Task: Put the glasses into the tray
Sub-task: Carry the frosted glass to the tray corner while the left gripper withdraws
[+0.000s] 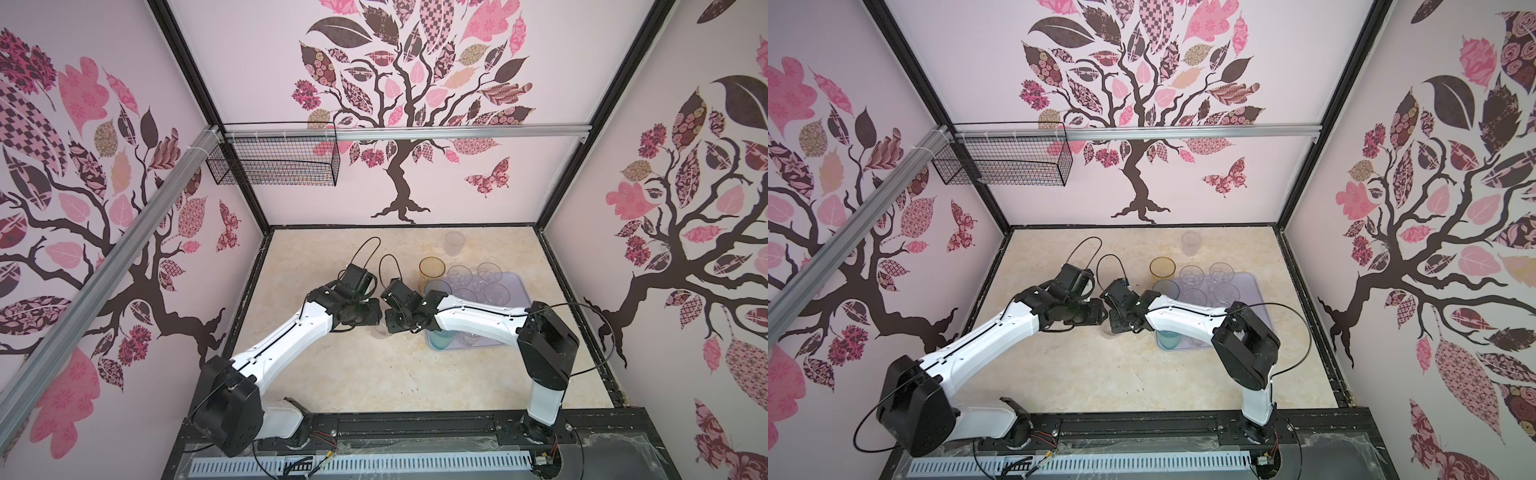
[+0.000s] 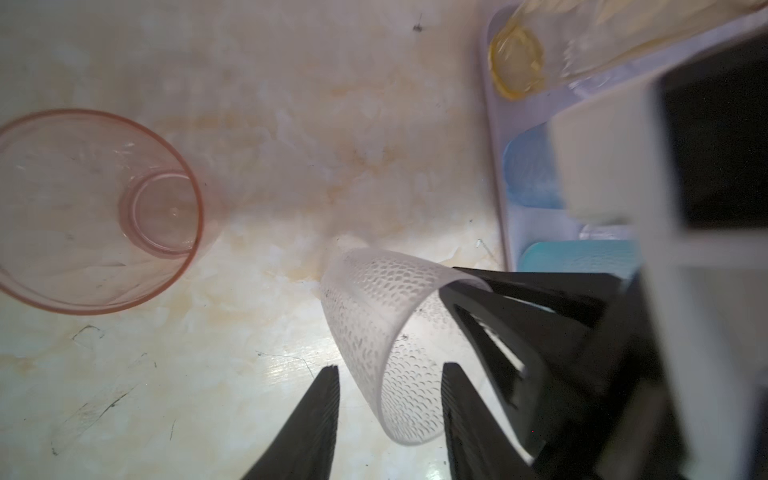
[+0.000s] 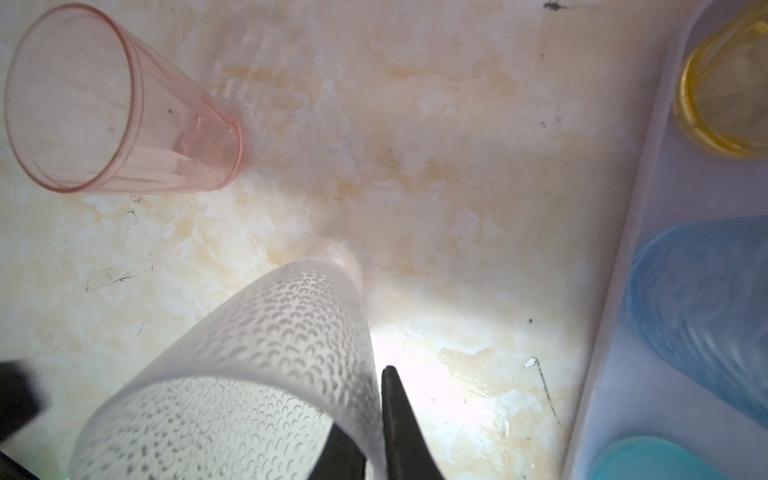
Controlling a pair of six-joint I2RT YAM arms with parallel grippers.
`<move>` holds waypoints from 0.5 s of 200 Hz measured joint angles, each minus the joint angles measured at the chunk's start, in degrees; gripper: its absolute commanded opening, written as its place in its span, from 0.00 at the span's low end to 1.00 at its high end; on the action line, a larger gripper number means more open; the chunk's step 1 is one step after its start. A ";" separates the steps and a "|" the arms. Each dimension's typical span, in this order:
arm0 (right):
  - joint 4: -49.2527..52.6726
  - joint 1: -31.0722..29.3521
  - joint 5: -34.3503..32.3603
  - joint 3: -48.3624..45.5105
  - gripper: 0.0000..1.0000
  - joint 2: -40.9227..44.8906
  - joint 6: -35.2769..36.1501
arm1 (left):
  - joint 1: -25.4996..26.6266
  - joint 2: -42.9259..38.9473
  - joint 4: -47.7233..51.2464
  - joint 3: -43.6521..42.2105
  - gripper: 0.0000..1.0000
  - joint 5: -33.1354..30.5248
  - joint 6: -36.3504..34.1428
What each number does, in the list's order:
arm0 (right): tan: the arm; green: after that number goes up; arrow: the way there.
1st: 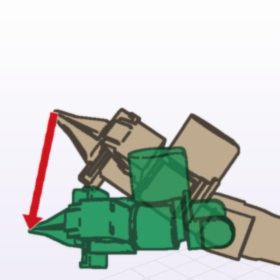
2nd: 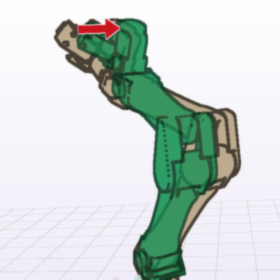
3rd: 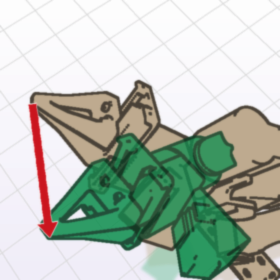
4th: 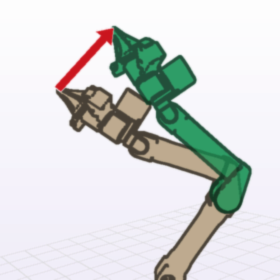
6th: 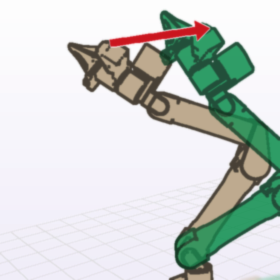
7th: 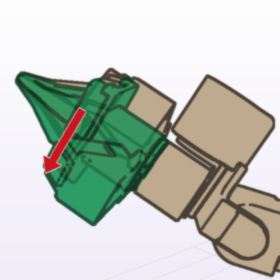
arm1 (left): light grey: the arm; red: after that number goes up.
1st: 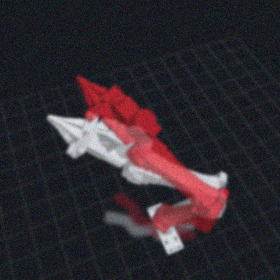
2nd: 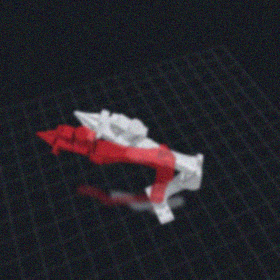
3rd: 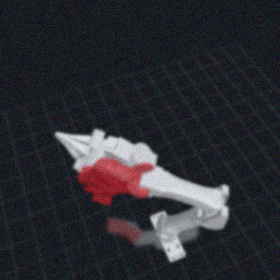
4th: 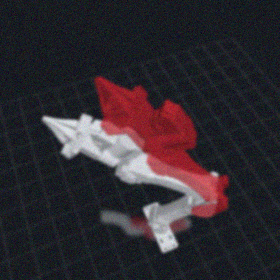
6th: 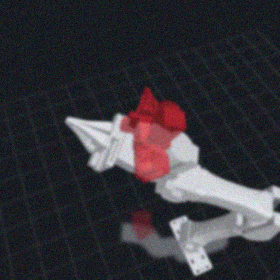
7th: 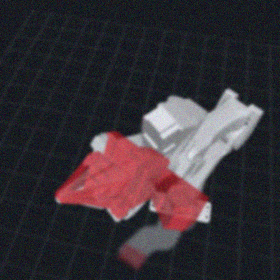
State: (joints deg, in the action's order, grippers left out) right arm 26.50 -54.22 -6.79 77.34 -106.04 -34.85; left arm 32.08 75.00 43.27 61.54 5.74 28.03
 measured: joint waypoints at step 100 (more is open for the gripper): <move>18.88 5.64 1.18 30.36 0.07 1.27 11.98 | -9.86 -14.10 2.73 8.13 0.55 -17.49 -10.36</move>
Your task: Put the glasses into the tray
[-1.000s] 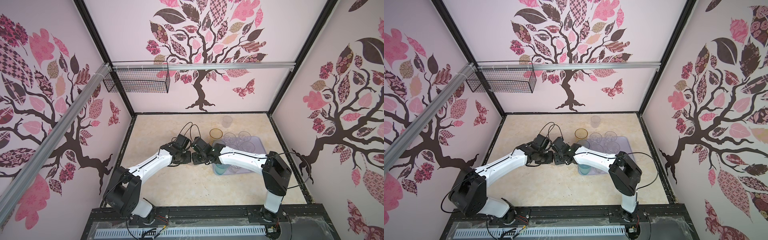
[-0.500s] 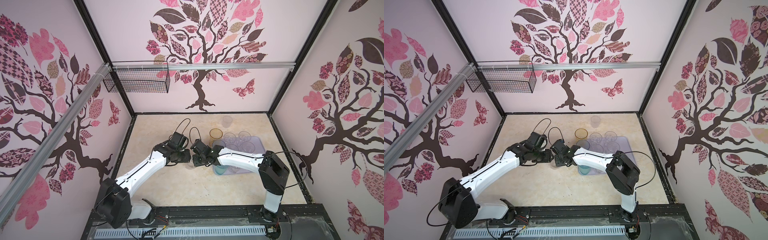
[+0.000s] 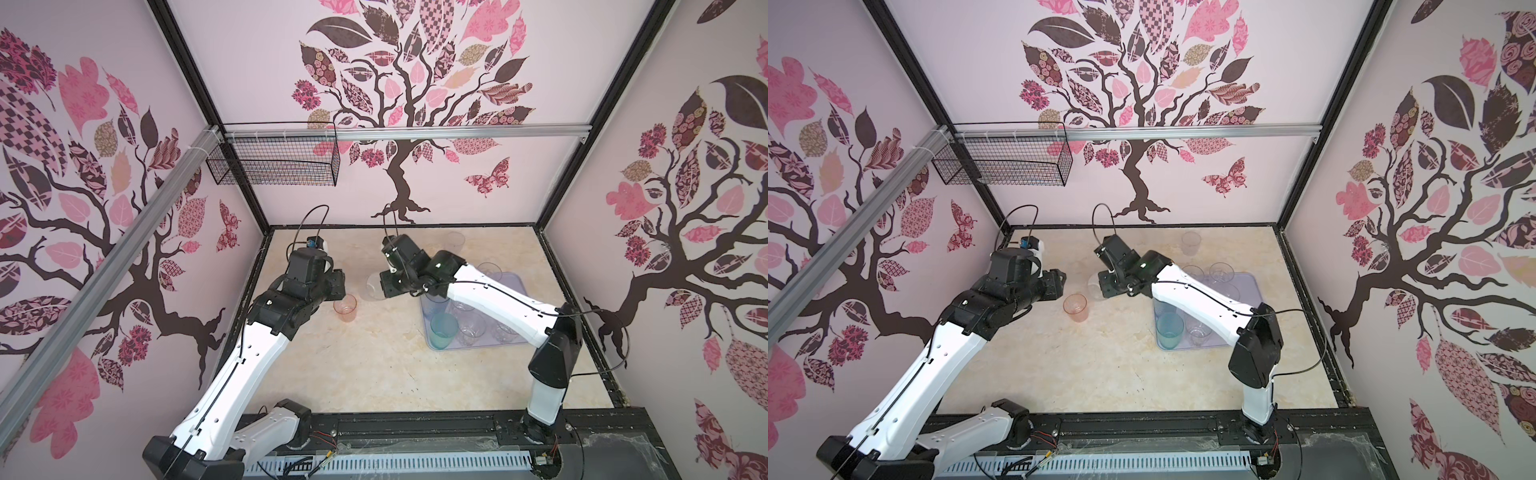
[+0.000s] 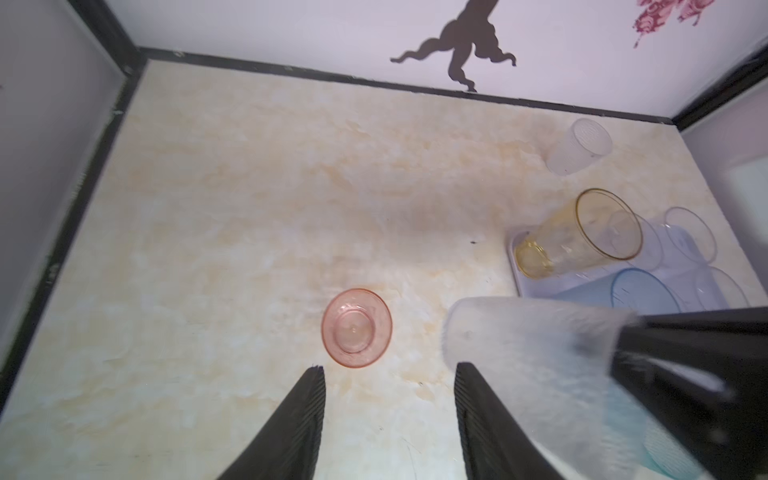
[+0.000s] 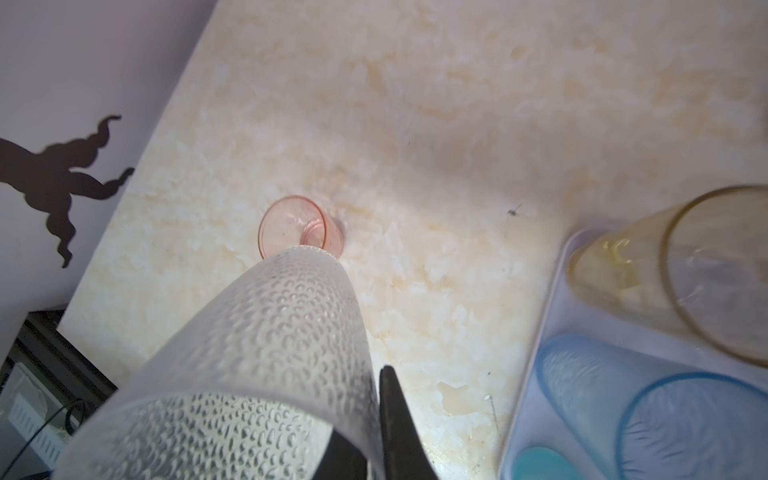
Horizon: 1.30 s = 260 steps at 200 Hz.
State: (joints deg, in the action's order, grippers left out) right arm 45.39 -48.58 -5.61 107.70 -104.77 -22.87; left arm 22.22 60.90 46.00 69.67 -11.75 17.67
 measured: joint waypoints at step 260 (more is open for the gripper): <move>16.06 55.93 -5.05 -0.79 0.09 -10.54 6.43 | 10.47 15.13 -21.22 -10.56 0.56 -0.09 -2.97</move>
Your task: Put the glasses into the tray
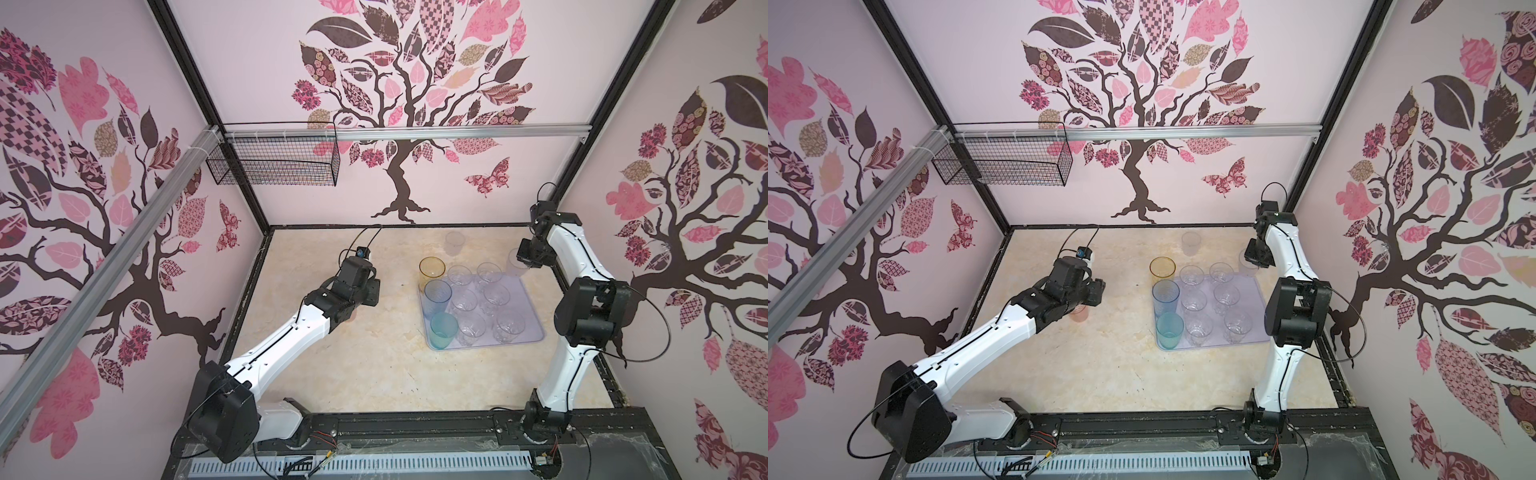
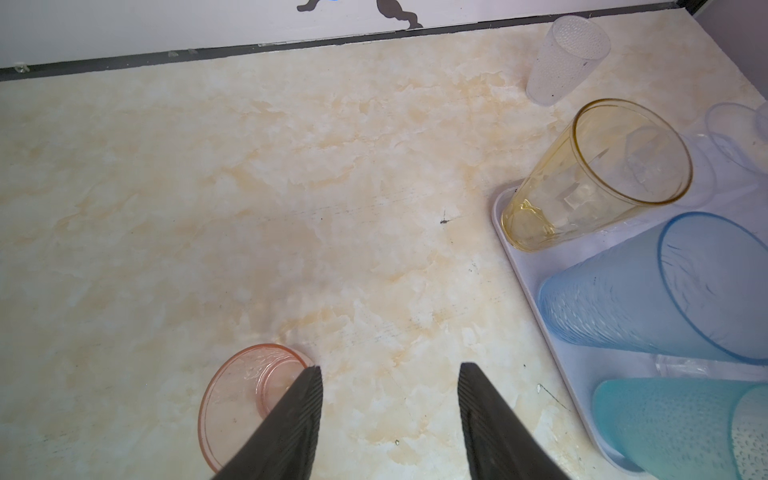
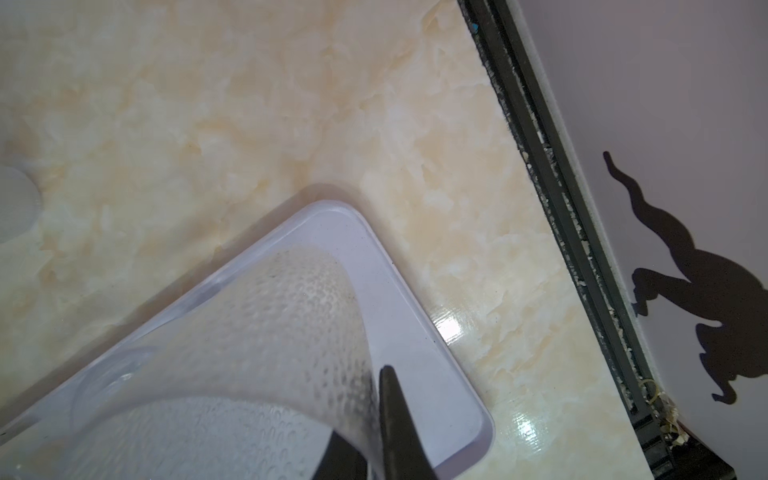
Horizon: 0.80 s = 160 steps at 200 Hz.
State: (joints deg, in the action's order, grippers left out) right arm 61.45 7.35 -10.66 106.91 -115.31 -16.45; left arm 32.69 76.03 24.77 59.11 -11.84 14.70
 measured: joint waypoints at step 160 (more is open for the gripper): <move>-1.11 -0.07 -1.77 2.78 0.47 -9.88 2.36 | -0.79 2.67 -0.72 -0.74 0.56 -0.15 -0.13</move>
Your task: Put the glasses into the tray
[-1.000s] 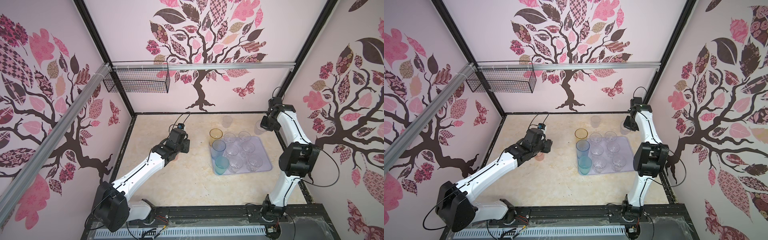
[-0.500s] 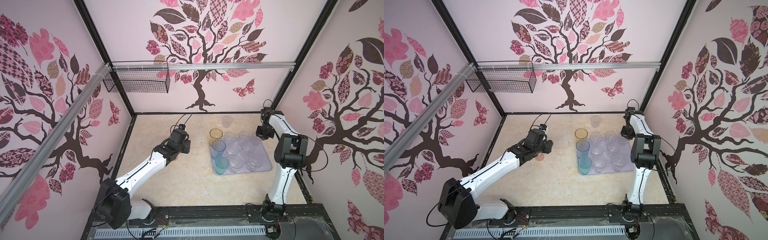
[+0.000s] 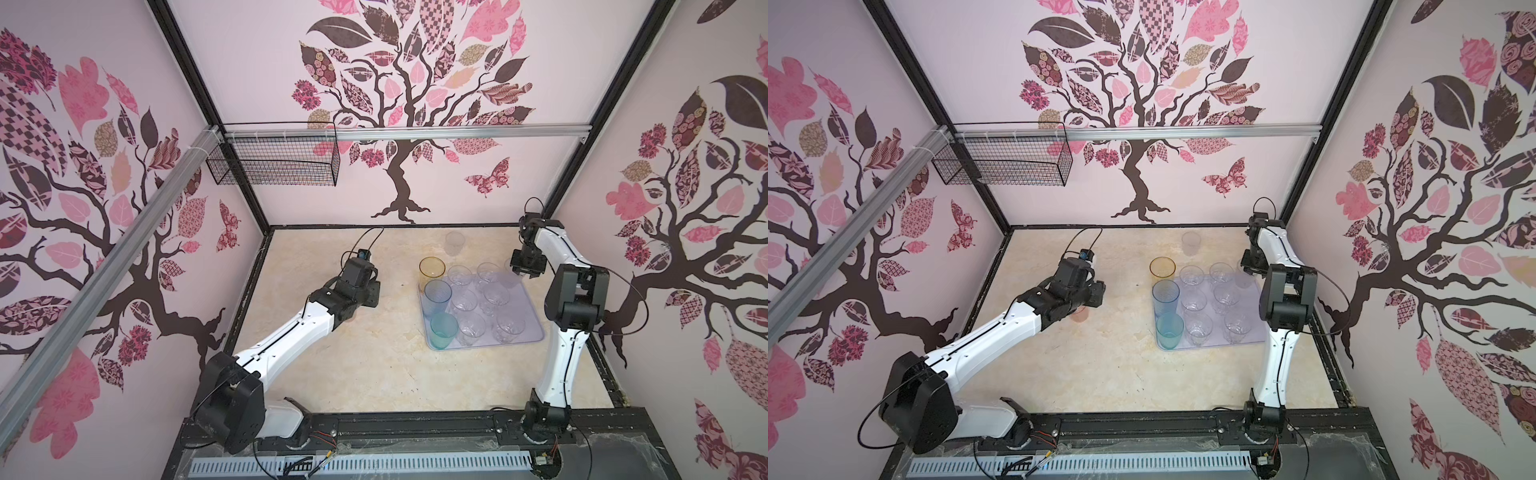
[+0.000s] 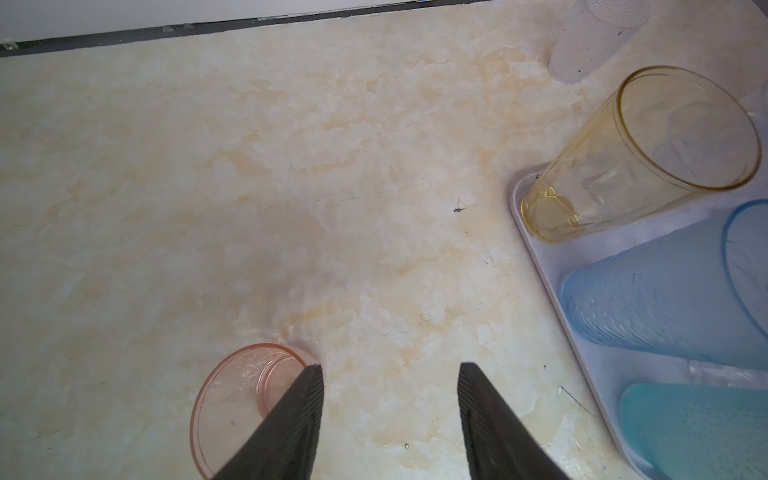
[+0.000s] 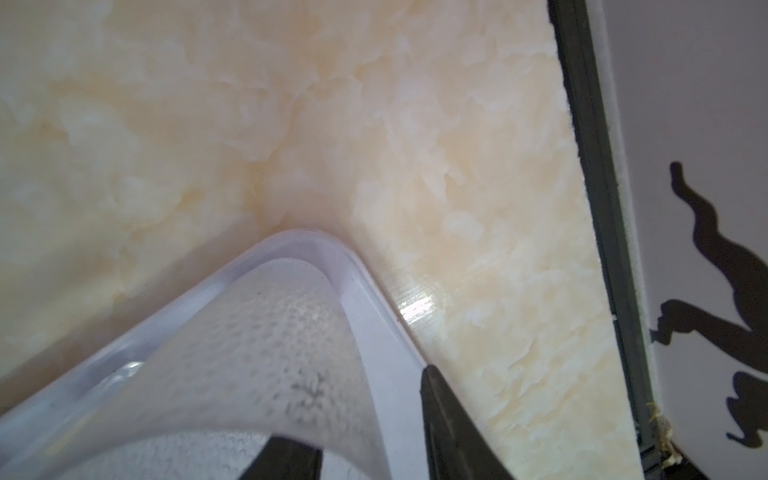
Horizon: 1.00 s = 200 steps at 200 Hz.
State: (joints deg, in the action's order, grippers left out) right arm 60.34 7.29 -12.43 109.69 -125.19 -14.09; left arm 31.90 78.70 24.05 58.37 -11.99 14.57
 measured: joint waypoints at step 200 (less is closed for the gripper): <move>-6.14 -20.15 -1.33 19.37 0.57 6.34 -4.79 | 3.98 -6.49 -0.39 1.29 0.61 4.35 -2.89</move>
State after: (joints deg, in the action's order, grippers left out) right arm 54.19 -12.86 -13.76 129.05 -118.85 -18.87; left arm 35.88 72.20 23.66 59.66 -7.64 11.68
